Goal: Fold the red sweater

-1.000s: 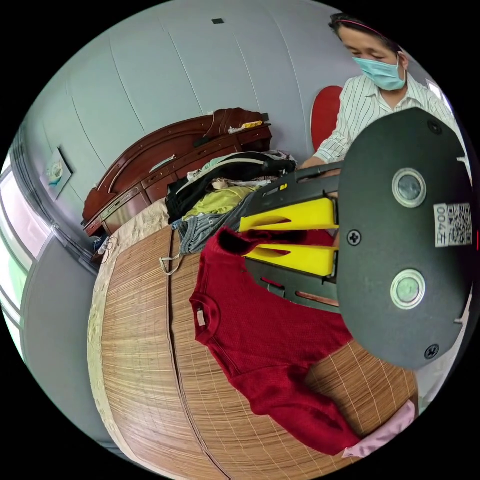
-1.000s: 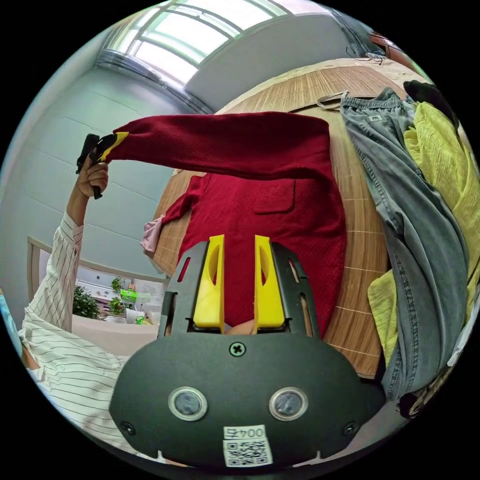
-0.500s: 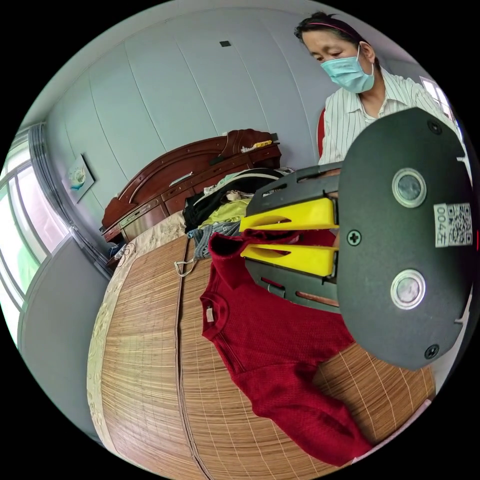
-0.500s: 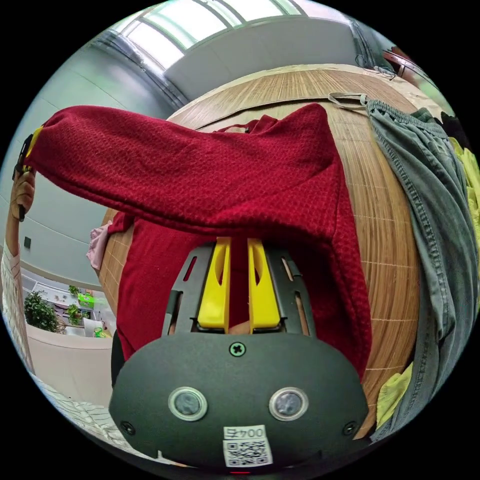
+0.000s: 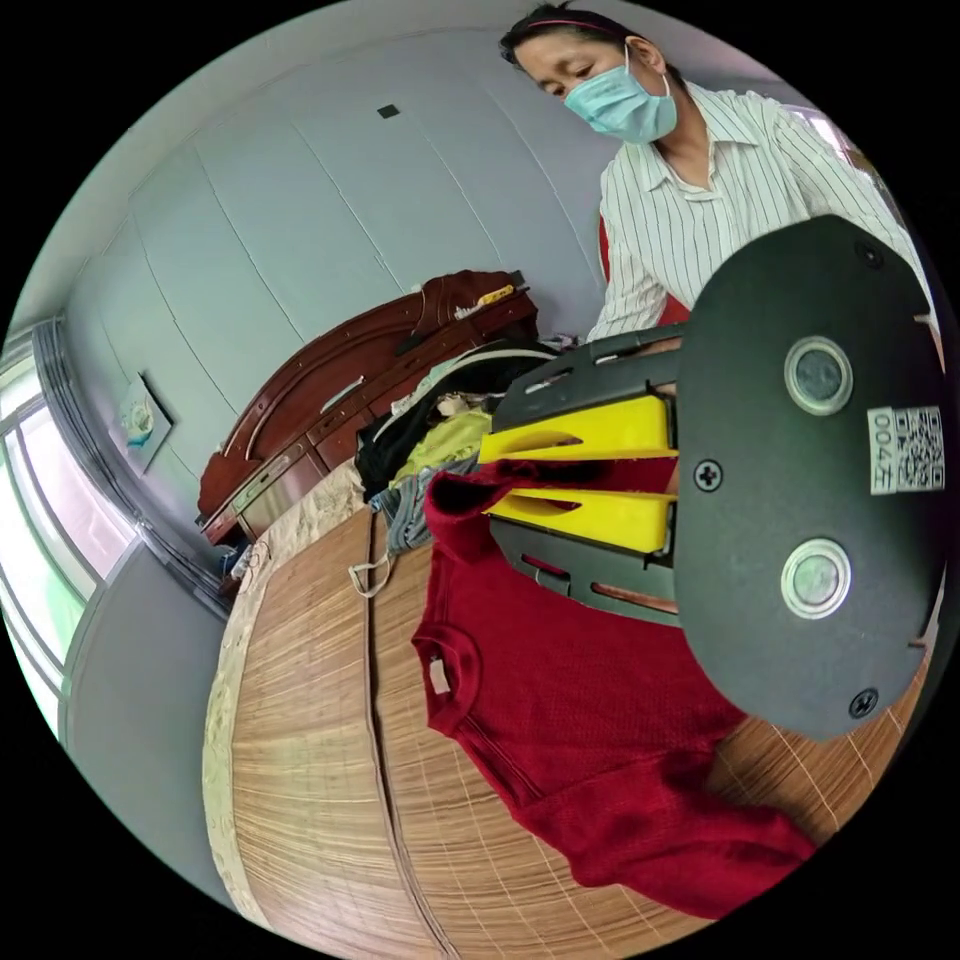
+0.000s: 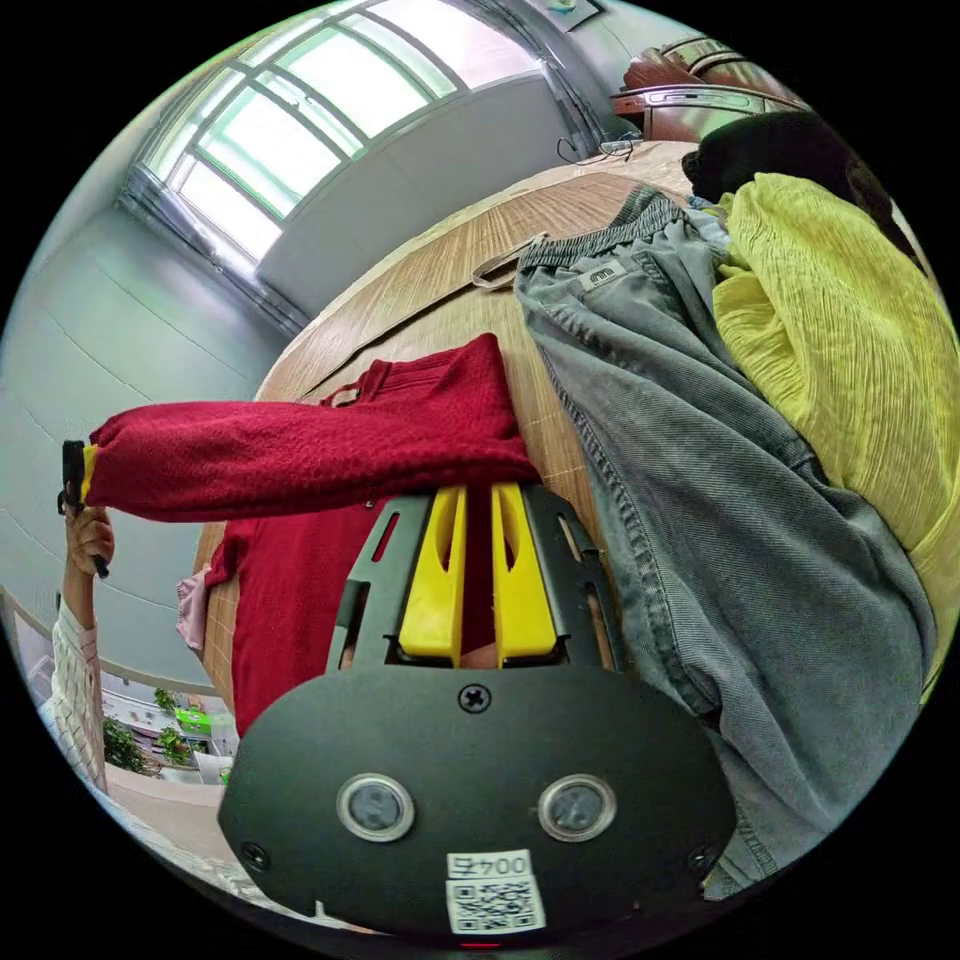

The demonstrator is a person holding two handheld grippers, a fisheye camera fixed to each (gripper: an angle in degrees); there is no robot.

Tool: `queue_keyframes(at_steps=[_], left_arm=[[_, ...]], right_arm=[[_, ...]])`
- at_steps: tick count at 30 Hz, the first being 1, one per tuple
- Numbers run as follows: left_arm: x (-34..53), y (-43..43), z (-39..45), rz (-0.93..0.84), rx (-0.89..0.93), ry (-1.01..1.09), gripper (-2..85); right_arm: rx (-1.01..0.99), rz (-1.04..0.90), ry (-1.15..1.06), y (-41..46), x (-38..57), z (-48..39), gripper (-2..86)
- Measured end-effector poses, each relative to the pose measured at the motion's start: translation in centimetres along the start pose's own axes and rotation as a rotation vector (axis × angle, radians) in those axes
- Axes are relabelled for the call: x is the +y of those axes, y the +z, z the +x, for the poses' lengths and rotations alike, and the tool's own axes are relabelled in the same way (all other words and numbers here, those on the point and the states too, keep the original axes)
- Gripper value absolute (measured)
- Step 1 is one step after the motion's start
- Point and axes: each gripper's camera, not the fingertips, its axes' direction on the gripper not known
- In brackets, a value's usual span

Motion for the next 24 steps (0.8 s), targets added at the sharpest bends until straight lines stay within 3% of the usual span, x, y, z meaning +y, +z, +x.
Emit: queue_keyframes(at_steps=[7, 15, 20, 24], left_arm=[[5.0, 3.9, -10.7, -0.017, 0.018, -0.113, 6.3], [10.8, 9.1, -15.1, -0.221, 0.064, -0.179, 8.1], [13.9, 10.0, -16.9, -0.138, 0.059, -0.227, 8.4], [15.6, 10.4, -17.9, 0.033, 0.083, -0.279, 8.0]], right_arm=[[-0.067, -0.056, -0.048, 0.2, -2.6, -1.1, 5.2], [-0.218, -0.301, -0.083, -2.8, -4.2, -3.7, 6.3], [-0.132, -0.224, -0.262, -6.8, -7.8, -11.1, 6.8], [0.115, -0.243, -0.449, -3.2, -15.7, -19.8, 9.2]])
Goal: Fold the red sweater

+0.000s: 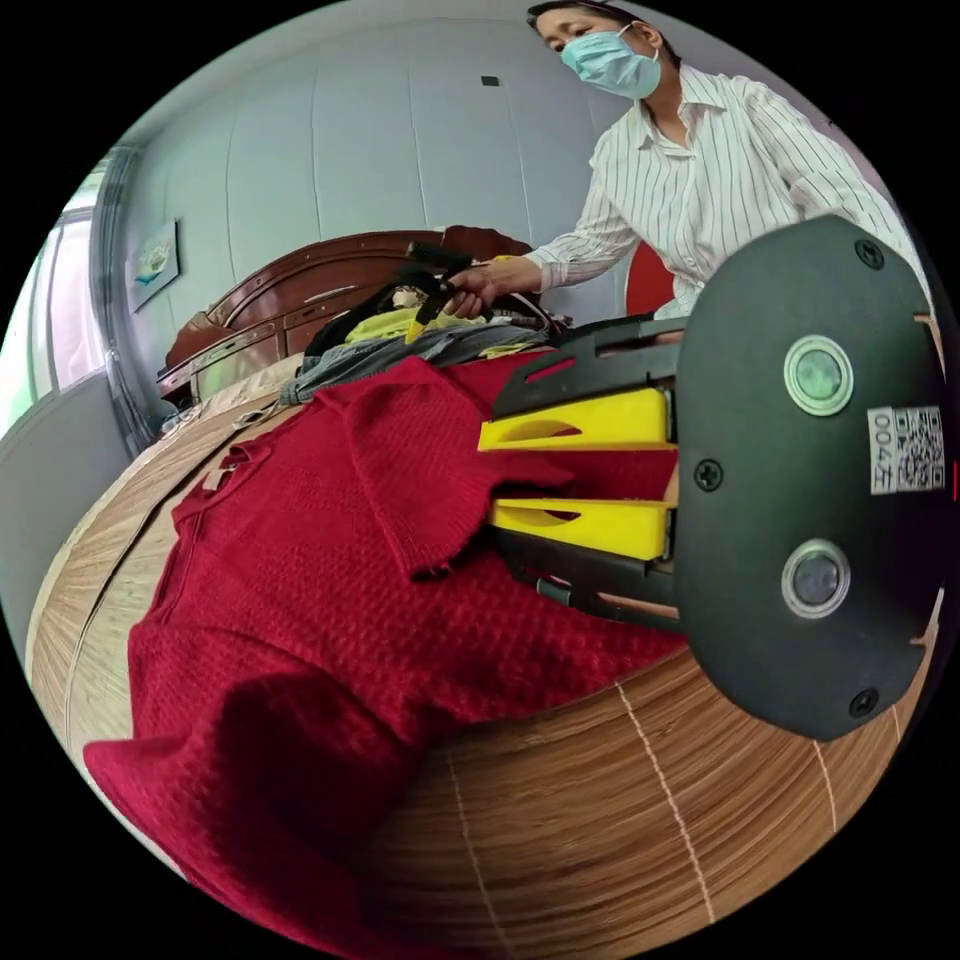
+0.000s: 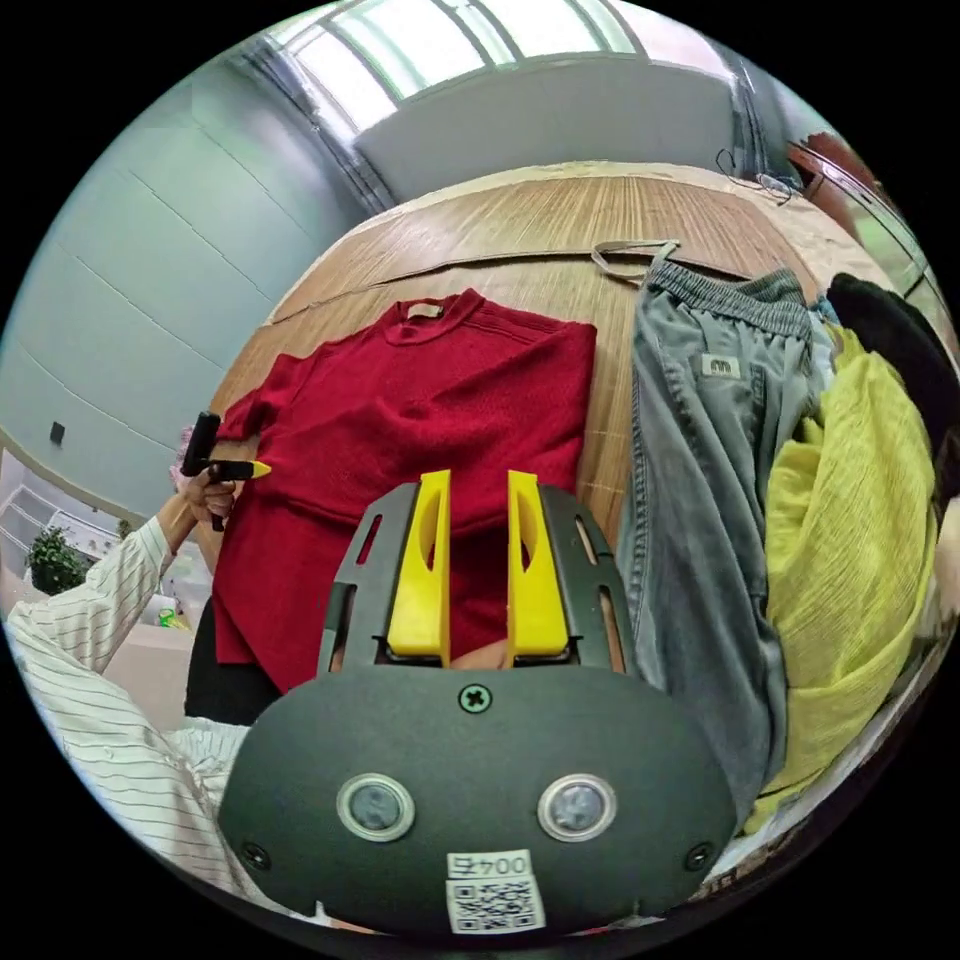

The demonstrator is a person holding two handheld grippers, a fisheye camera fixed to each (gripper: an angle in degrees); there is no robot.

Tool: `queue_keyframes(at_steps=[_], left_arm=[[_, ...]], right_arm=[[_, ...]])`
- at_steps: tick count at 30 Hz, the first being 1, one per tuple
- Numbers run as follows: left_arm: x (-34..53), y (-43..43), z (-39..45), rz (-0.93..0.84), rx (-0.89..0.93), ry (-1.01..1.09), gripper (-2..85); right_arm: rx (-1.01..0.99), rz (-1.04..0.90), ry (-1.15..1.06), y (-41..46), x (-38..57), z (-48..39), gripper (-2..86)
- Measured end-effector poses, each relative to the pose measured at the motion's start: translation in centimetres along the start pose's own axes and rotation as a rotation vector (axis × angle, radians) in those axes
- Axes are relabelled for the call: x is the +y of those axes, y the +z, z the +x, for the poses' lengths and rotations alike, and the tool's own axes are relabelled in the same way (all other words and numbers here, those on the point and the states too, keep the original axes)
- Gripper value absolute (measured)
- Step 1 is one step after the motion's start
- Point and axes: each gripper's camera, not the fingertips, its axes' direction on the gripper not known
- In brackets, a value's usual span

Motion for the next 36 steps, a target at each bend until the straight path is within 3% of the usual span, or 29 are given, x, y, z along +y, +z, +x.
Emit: queue_keyframes(at_steps=[6, 12, 16, 23, 32, 36], left_arm=[[0.6, 1.0, 0.5, 0.093, -0.067, -0.011, 7.4], [0.6, 3.1, 0.7, 0.071, -0.147, -0.014, 6.9], [0.9, 4.1, 0.9, 0.075, -0.186, -0.006, 5.5], [1.8, 5.9, 2.0, 0.090, -0.253, 0.014, 4.2], [2.5, 5.7, 7.5, 0.152, -0.333, 0.149, 3.3], [1.1, 4.6, 9.8, 0.237, -0.416, 0.217, 3.2]], right_arm=[[0.383, -0.174, -0.553, 4.7, -13.1, -9.1, 9.6], [0.361, -0.412, -0.785, 7.6, -19.3, -13.0, 11.4], [0.393, -0.464, -0.873, 8.8, -21.2, -14.5, 11.3], [0.310, -0.544, -0.834, 9.0, -23.1, -14.5, 6.3], [0.354, -0.216, -0.728, 2.4, -18.2, -11.7, 0.8], [0.352, -0.041, -0.580, -0.7, -16.7, -8.8, 1.0]])
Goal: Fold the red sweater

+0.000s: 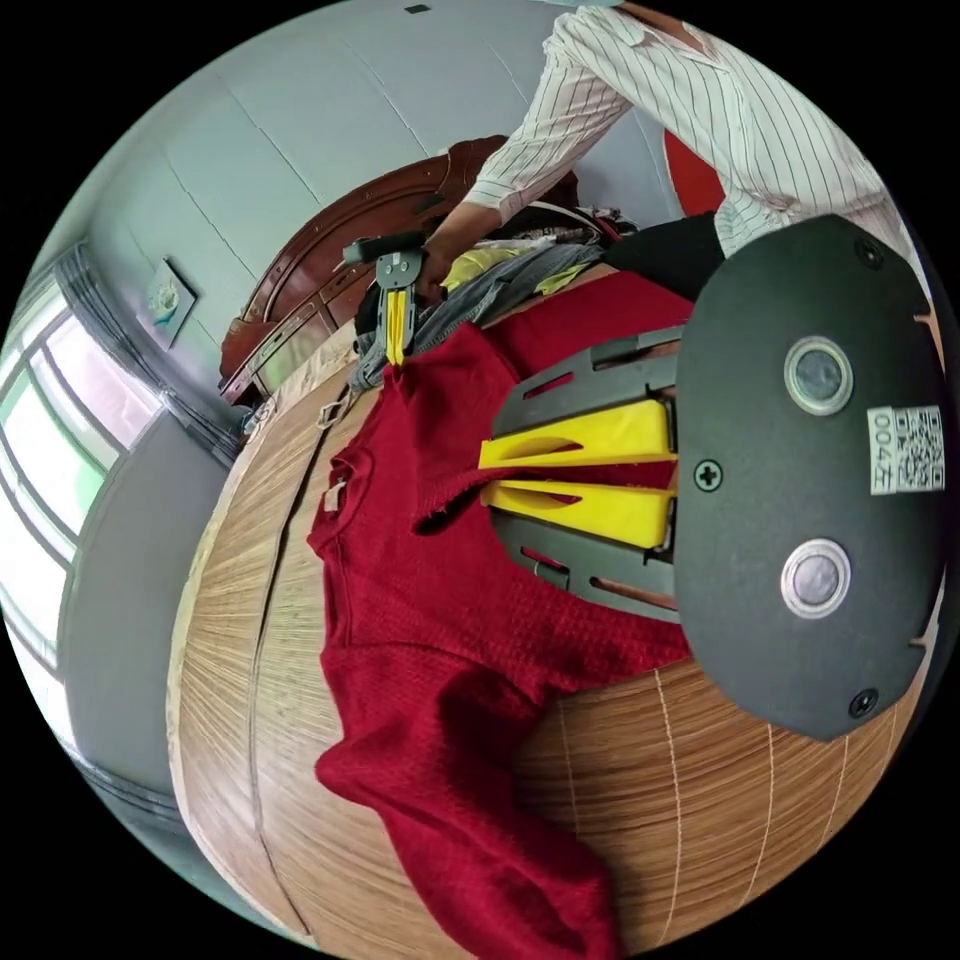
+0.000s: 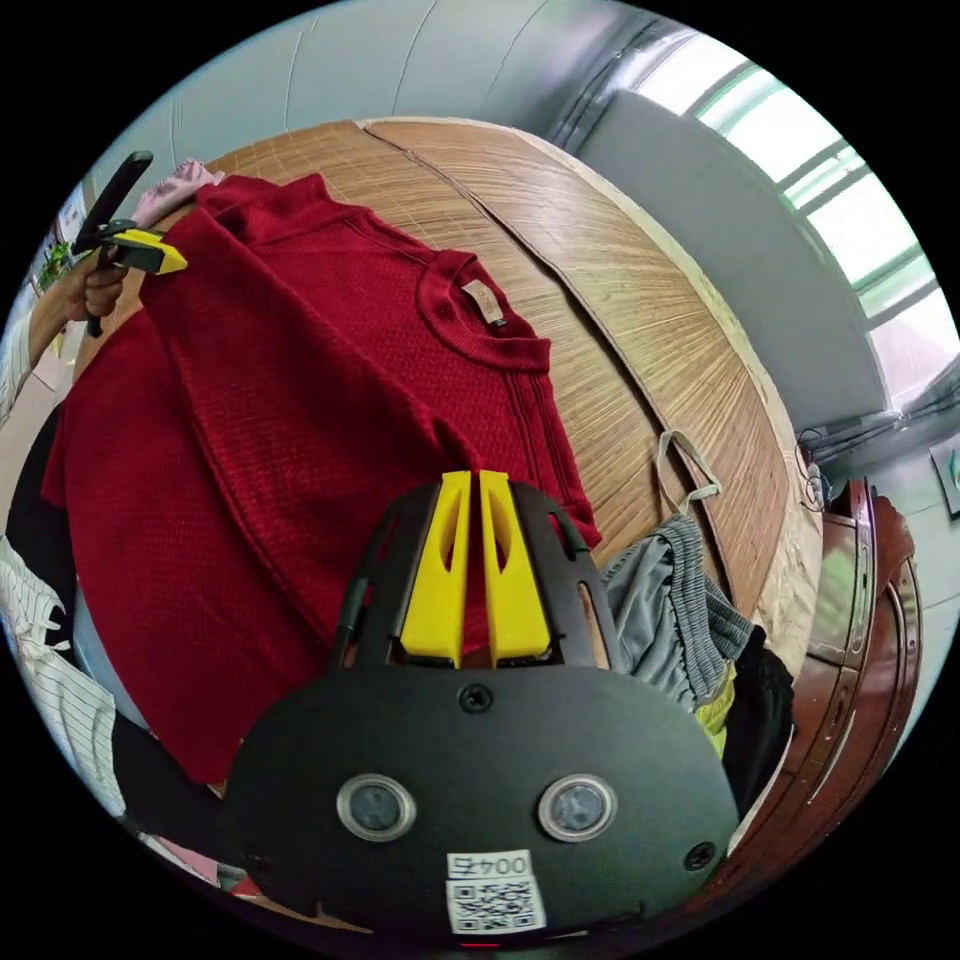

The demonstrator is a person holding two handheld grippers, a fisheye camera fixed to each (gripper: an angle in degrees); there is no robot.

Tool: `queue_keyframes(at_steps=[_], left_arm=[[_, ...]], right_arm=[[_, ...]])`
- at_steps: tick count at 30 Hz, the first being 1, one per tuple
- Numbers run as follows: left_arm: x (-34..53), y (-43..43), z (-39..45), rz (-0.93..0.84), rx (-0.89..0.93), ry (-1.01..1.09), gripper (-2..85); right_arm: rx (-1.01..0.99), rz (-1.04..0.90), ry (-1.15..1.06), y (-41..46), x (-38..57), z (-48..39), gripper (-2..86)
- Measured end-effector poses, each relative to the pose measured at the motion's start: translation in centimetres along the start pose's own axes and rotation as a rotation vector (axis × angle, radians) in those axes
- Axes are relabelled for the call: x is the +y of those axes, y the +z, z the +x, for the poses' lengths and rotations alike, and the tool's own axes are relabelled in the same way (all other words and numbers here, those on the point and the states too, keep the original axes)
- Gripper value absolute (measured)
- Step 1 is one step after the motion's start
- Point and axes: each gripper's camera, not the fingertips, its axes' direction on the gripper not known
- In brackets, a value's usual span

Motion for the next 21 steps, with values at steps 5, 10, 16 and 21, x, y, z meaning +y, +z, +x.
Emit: queue_keyframes(at_steps=[5, 10, 16, 21], left_arm=[[-1.9, 3.4, -2.8, -0.080, -0.012, -0.081, 3.1], [-2.0, 6.6, -7.5, -0.133, 0.038, -0.300, 2.9], [-0.4, 4.5, -10.8, 0.005, 0.234, -0.488, 2.3], [1.0, 2.0, -5.4, 0.153, 0.209, -0.356, 1.7]], right_arm=[[-0.012, -0.016, 0.134, 2.7, 1.5, 1.3, 2.2], [-0.038, -0.136, 0.224, 7.7, 2.8, 1.4, 5.7], [-0.281, 0.083, 0.521, 4.3, 10.3, 7.3, 9.4], [-0.335, 0.231, 0.661, -0.4, 21.5, 6.4, 4.4]])
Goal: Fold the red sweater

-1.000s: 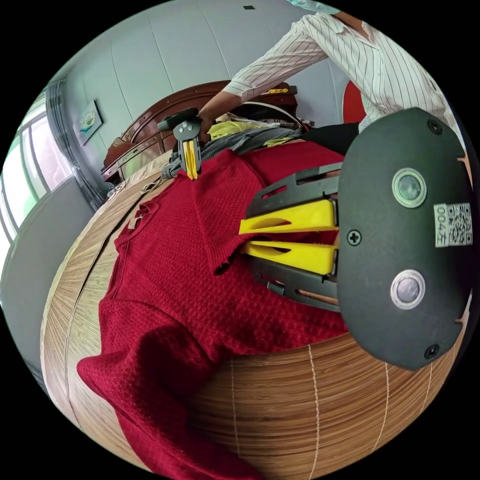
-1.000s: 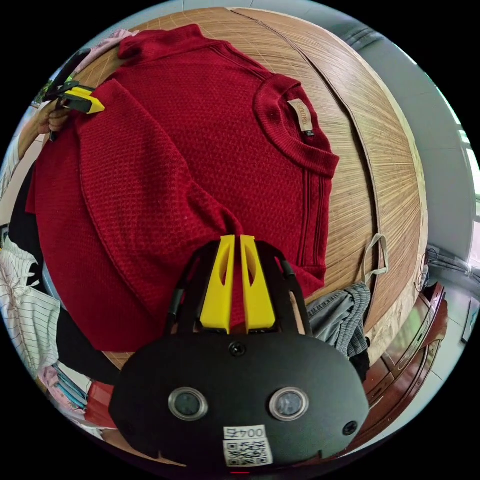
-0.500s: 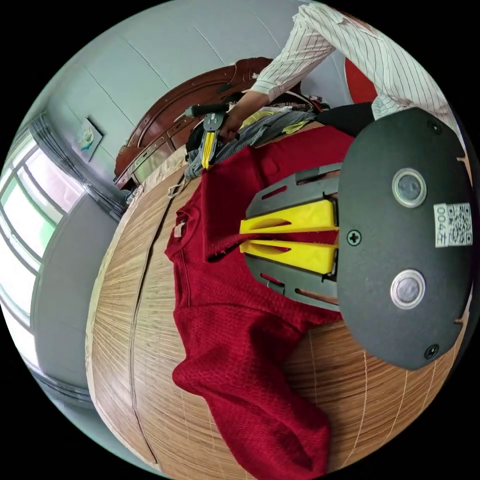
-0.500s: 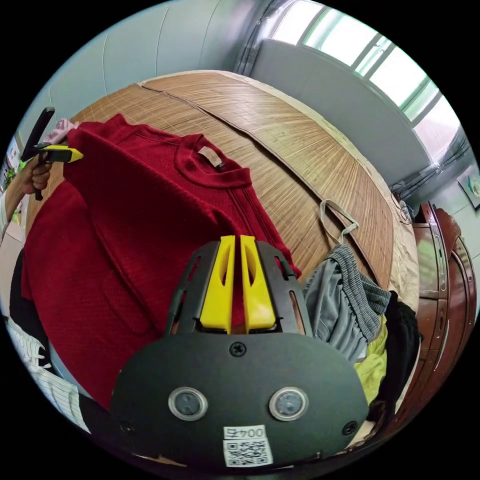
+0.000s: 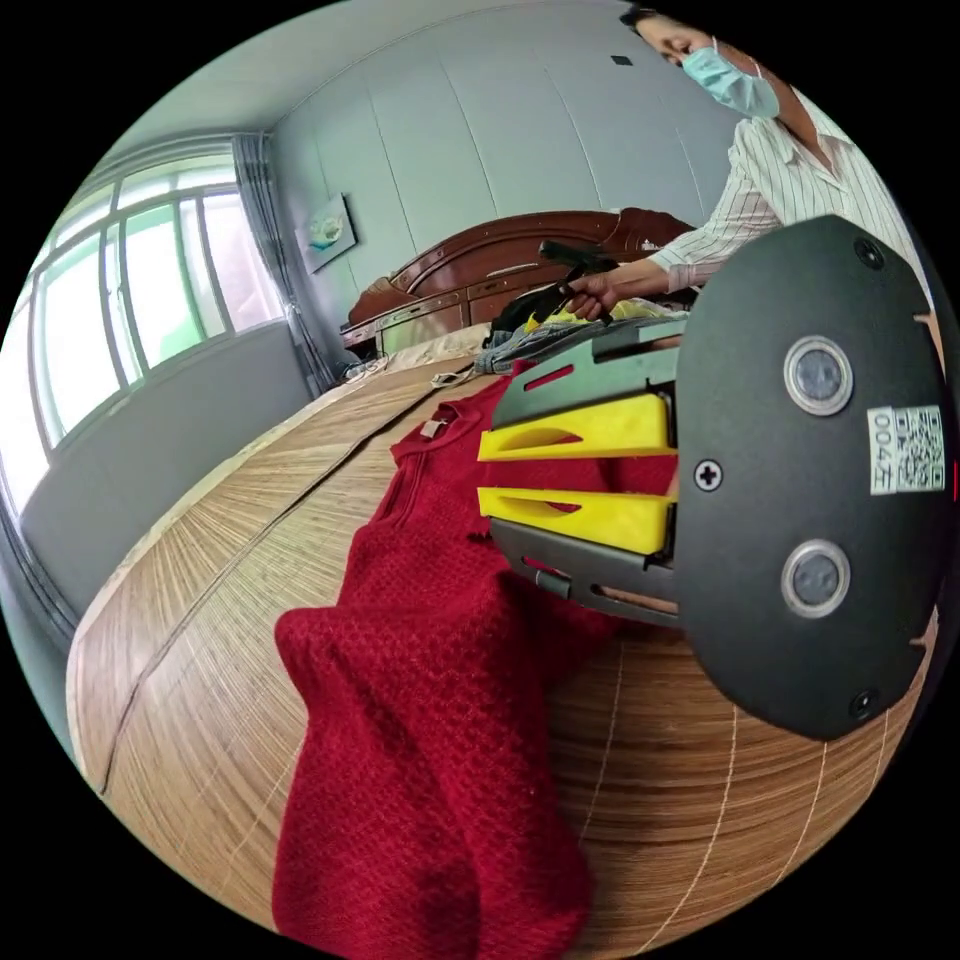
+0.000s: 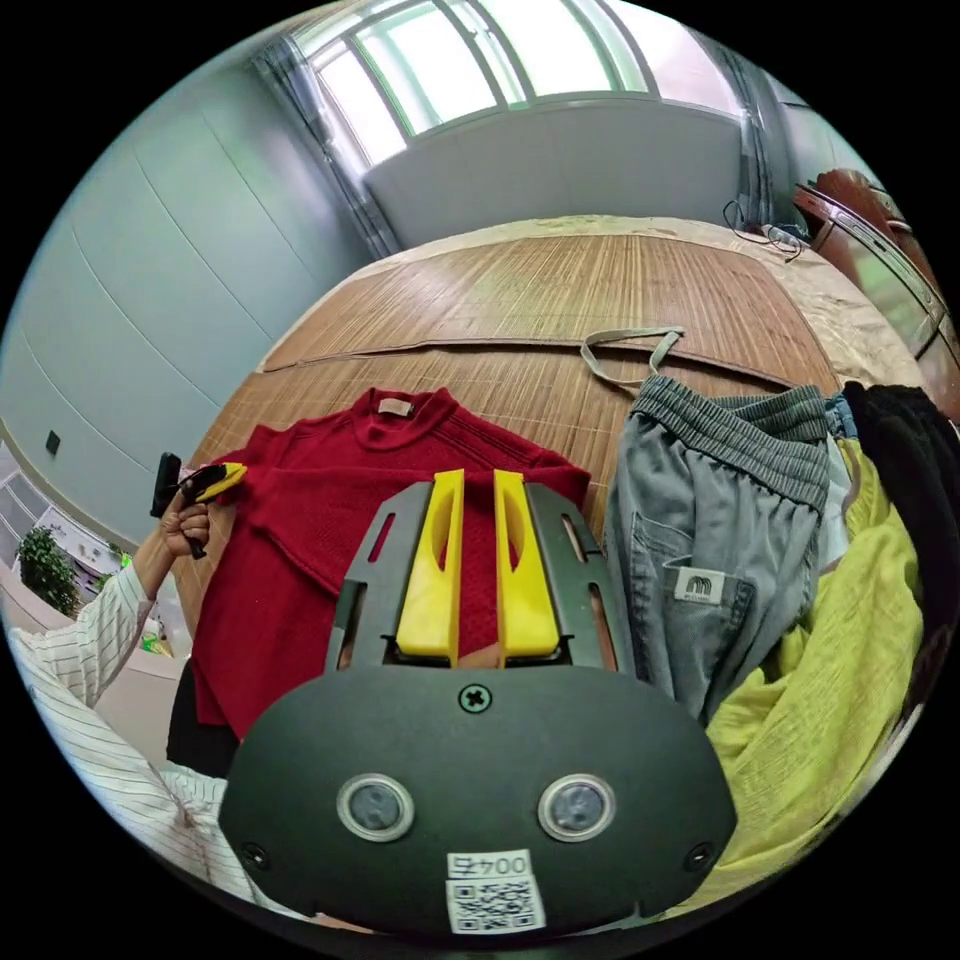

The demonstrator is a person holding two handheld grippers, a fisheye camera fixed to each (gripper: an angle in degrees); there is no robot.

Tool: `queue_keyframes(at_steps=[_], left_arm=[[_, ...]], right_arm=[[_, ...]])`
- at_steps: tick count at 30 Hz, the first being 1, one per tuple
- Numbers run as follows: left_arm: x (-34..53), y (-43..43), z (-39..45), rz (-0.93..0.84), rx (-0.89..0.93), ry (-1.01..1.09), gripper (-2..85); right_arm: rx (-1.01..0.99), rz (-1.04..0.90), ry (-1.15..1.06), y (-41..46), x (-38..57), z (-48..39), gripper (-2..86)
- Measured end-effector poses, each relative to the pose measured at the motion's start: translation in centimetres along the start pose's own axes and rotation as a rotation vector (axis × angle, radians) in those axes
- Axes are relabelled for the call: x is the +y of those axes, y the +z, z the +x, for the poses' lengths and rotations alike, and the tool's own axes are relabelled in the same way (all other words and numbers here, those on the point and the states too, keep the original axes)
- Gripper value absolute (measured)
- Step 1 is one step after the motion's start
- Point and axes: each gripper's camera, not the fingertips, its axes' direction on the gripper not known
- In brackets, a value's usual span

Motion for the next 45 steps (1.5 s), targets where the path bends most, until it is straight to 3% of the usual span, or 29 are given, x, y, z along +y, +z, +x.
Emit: queue_keyframes(at_steps=[2, 6, 12, 15, 22, 27, 34, 39, 45], left_arm=[[1.6, 1.7, 2.3, -0.010, 0.012, 0.075, 1.4], [4.3, 7.5, 5.6, -0.093, -0.200, 0.182, 0.6], [6.0, 11.4, 5.8, -0.091, -0.352, 0.179, 0.4], [5.9, 12.0, 5.1, -0.115, -0.347, 0.158, 0.4], [6.3, 12.0, 4.1, -0.123, -0.343, 0.137, 0.6], [6.6, 11.4, 3.1, -0.119, -0.322, 0.126, 0.6], [7.0, 10.5, 2.6, -0.118, -0.358, 0.146, 0.6], [7.1, 9.2, 1.5, -0.117, -0.355, 0.144, 0.7], [7.2, 7.2, -0.6, -0.117, -0.322, 0.124, 0.7]], right_arm=[[0.058, 0.002, -0.002, -0.8, 4.0, -0.2, 3.0], [0.110, 0.028, -0.001, 0.2, 10.4, -1.3, 4.1], [0.177, 0.031, -0.185, 3.2, 12.9, -5.4, 2.2], [0.307, -0.141, -0.272, 7.4, 14.4, -4.7, 1.0], [0.112, -0.132, -0.135, 7.3, 14.2, -2.0, 0.6], [0.098, 0.053, 0.025, 4.9, 11.4, -0.8, 3.0], [0.314, -0.060, -0.048, 13.4, 3.9, -1.7, 5.0], [0.327, -0.175, -0.030, 17.8, 2.7, -0.2, 5.2], [0.166, -0.115, 0.084, 18.8, 3.8, 2.6, 5.2]])
